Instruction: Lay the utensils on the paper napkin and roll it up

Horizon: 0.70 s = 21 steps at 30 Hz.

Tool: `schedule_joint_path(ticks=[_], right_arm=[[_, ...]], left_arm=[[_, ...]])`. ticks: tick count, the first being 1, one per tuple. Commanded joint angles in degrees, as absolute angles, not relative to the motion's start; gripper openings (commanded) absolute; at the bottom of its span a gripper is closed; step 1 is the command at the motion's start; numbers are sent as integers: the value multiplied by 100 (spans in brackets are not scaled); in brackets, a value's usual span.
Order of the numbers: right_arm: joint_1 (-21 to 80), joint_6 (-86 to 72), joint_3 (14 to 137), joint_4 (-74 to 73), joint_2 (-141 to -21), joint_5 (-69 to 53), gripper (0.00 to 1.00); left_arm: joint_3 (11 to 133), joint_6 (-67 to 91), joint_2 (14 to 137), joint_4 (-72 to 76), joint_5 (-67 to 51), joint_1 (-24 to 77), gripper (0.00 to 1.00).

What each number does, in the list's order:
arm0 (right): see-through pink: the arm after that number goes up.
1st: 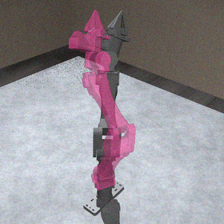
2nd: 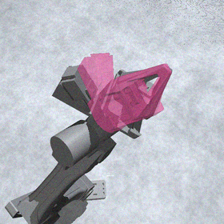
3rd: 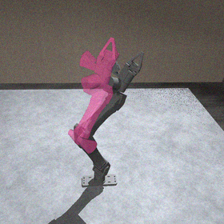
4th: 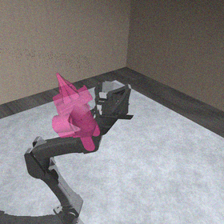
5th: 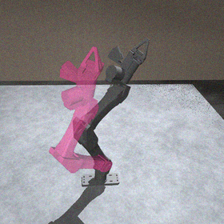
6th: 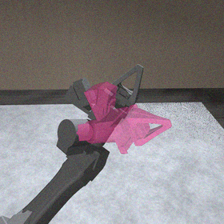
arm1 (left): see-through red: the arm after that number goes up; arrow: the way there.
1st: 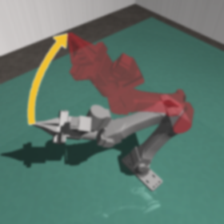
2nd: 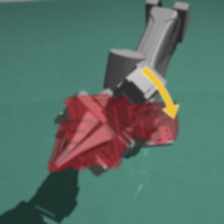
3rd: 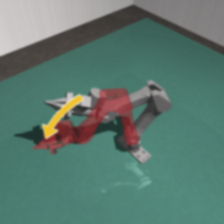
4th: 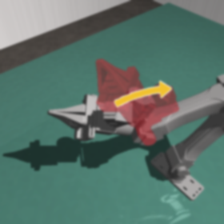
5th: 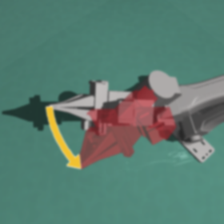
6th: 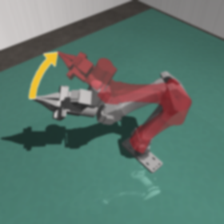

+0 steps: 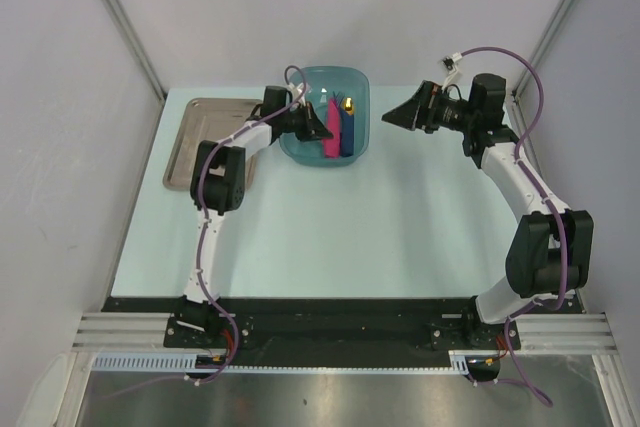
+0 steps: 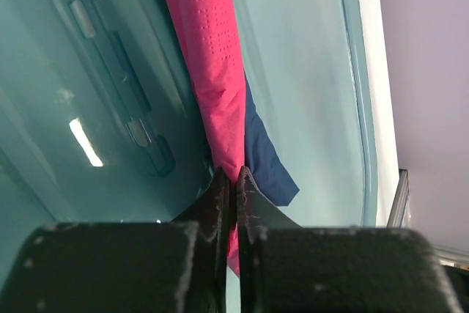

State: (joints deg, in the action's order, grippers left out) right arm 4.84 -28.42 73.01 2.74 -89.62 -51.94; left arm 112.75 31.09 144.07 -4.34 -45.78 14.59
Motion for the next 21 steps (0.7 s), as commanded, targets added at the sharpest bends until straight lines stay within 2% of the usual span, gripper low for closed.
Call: schedule_joint_path(ticks=[1, 9, 12, 13, 14, 18, 21], right_arm=[[457, -2900, 7523, 325, -9035, -5265, 100], [422, -2900, 7559, 299, -9097, -5309, 100], [413, -2927, 7559, 316, -9105, -5309, 100], [404, -2935, 7559, 316, -9114, -5309, 100], [396, -2936, 7559, 325, -9132, -5317, 100], [378, -2979, 7585, 343, -9141, -5326, 100], [369, -2997, 7585, 351, -9141, -5335, 100]], left_arm=[[11645, 3270, 14484, -88, -4808, 1424, 0], [11812, 3270, 14634, -412, -4702, 1433, 1], [11926, 3156, 14669, -719, -4562, 1433, 9], [11944, 3086, 14678, -782, -4527, 1433, 18], [11953, 3050, 14678, -843, -4422, 1433, 22], [11988, 2883, 14643, -1142, -4175, 1433, 32], [12058, 2778, 14590, -1274, -4087, 1441, 35]])
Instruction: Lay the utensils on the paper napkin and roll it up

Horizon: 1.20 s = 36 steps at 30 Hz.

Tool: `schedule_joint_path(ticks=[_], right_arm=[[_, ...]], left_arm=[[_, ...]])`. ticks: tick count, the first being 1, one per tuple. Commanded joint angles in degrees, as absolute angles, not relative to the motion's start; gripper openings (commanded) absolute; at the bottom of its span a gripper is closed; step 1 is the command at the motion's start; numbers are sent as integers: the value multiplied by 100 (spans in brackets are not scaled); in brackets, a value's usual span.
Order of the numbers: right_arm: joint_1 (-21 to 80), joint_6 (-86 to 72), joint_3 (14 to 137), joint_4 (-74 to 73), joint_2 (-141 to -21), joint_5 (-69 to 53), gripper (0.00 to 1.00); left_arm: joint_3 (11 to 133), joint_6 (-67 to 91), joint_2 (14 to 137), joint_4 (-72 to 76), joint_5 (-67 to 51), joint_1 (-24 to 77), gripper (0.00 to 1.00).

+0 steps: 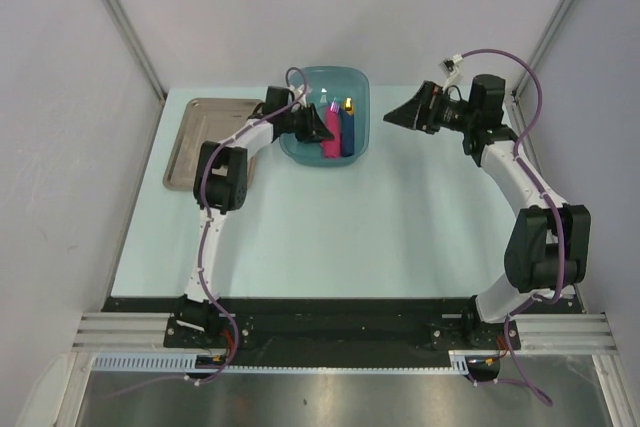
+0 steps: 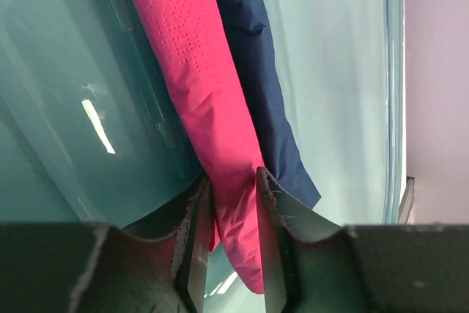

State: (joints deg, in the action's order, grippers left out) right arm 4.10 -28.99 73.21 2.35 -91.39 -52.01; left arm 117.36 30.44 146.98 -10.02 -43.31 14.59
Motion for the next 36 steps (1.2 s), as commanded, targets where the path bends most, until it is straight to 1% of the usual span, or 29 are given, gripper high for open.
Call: schedule_joint_path(ticks=[1, 2, 3, 4, 7, 9, 11, 12, 15, 19, 22, 23, 25, 27, 28, 29, 36], right_arm=[[378, -3023, 7585, 360, -9141, -5344, 100], [369, -3032, 7585, 369, -9141, -5344, 100], [378, -3041, 7585, 387, -9141, -5344, 100], [369, -3050, 7576, 395, -9141, -5352, 99], [378, -3094, 7567, 439, -9132, -5344, 100], [378, -3120, 7559, 483, -9123, -5353, 100], [378, -3120, 7559, 518, -9114, -5353, 100], [387, -3129, 7559, 527, -9114, -5353, 100], [413, -3120, 7559, 571, -9097, -5361, 100], [448, -3015, 7567, 571, -9027, -5361, 100], [457, -2822, 7628, 449, -8991, -5265, 100], [466, -2769, 7646, 353, -8991, -5195, 100], [466, -2637, 7708, 273, -8956, -5124, 100], [457, -2409, 7752, 132, -8939, -5010, 100], [448, -2339, 7778, 36, -8895, -4966, 100], [440, -2199, 7778, 18, -8877, -4888, 100], [282, -1591, 7893, -1106, -8658, -4334, 100]], left_arm=[[12076, 2751, 14572, -1318, -4052, 1433, 36], [12111, 2725, 14546, -1405, -4008, 1441, 37], [12111, 2664, 14511, -1424, -3947, 1441, 41], [12111, 2628, 14450, -1459, -3920, 1441, 43], [12103, 2523, 14239, -1573, -3710, 1441, 47], [12059, 2461, 14125, -1652, -3525, 1441, 52], [12050, 2400, 13958, -1740, -3402, 1441, 55], [12050, 2312, 13896, -1784, -3332, 1441, 60], [12050, 2137, 13694, -1959, -3033, 1459, 68], [11971, 1829, 13343, -2197, -2603, 1476, 73], [11848, 1574, 12895, -2381, -2435, 1468, 86], [11848, 1434, 12798, -2434, -2435, 1468, 92], [11970, 1223, 12516, -2810, -2583, 1468, 100], [12505, 828, 12385, -3267, -2847, 1476, 100], [12872, 696, 12332, -3722, -2943, 1468, 100], [12972, 555, 12244, -3909, -2927, 1476, 100], [12903, 281, 11163, -5026, -3296, 1065, 100]])
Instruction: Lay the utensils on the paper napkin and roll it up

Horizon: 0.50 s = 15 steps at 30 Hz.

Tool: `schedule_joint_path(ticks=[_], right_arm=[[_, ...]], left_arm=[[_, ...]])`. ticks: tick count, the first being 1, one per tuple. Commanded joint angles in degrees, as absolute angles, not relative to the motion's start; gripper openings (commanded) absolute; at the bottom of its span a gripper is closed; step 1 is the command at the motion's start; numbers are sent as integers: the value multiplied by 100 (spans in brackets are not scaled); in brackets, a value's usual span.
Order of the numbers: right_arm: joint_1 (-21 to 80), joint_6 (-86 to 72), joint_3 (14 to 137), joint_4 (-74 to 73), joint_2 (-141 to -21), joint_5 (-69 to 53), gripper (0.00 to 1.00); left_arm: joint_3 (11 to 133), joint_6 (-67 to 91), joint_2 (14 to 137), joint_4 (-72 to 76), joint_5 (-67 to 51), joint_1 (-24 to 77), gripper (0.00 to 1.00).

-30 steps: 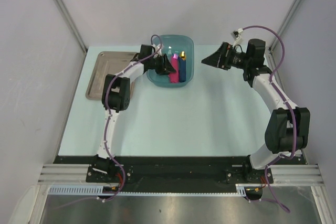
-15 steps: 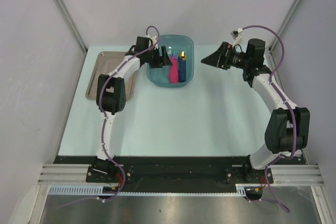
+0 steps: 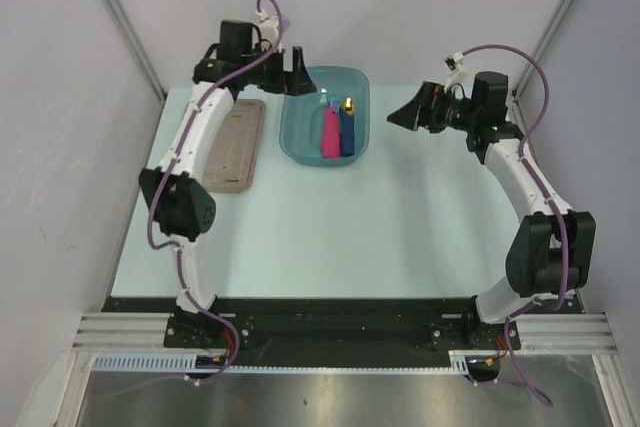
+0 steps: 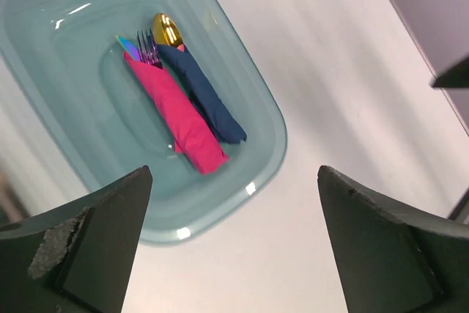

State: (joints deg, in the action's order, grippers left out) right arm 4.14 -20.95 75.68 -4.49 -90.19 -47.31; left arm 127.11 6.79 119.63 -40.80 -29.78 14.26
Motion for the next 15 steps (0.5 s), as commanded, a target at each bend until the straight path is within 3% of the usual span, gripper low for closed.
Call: schedule_joint_path(ticks=[1, 9, 15], right_arm=[[255, -1591, 7832, -1273, -8614, -4272, 100], [-158, -696, 6673, -2134, -7604, -3735, 100], [-325, 130, 6083, -3093, -7014, -3515, 100]], left_arm=[[12615, 281, 10823, -5123, -3287, 976, 100], [9662, 370, 8686, -4651, -3340, -165, 100], [7264, 18, 7087, -4158, -2690, -202, 100]])
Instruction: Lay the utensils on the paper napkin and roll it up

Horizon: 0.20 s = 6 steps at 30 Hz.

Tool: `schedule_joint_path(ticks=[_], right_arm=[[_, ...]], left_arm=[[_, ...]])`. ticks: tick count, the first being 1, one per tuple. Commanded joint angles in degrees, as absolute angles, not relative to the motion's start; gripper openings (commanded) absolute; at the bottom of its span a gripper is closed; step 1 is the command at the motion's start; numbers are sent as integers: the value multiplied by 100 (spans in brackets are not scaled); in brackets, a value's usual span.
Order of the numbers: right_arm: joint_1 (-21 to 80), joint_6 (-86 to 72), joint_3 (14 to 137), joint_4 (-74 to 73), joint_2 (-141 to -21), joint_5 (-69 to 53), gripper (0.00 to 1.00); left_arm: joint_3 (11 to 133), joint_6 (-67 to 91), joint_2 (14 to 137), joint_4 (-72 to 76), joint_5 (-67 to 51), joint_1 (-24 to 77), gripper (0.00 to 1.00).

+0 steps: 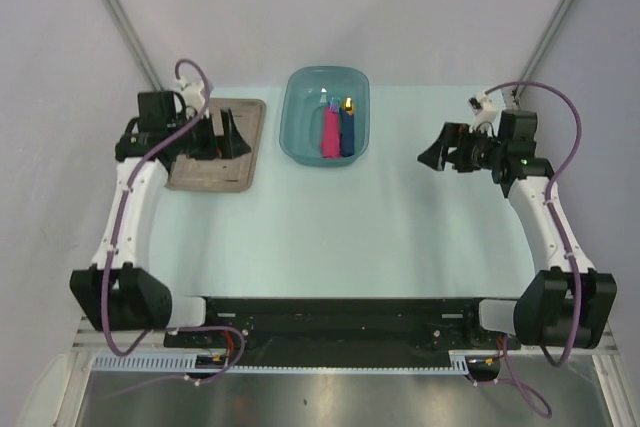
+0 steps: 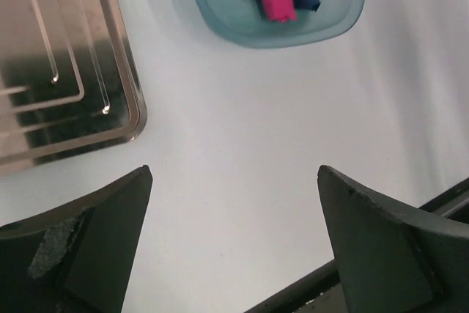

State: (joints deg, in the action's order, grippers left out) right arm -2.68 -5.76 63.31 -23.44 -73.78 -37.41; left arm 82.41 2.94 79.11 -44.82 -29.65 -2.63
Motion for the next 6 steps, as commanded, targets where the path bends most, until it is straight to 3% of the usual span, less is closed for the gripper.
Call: schedule_joint_path(ticks=[1, 6], right_arm=[[-325, 193, 5925, -3111, -6857, -3507, 100], [-334, 62, 5757, -3024, -6609, -3595, 100]], left_arm=[[7103, 18, 6980, -4149, -2689, -185, 100], [6566, 53, 6522, -3947, -2637, -202, 100]])
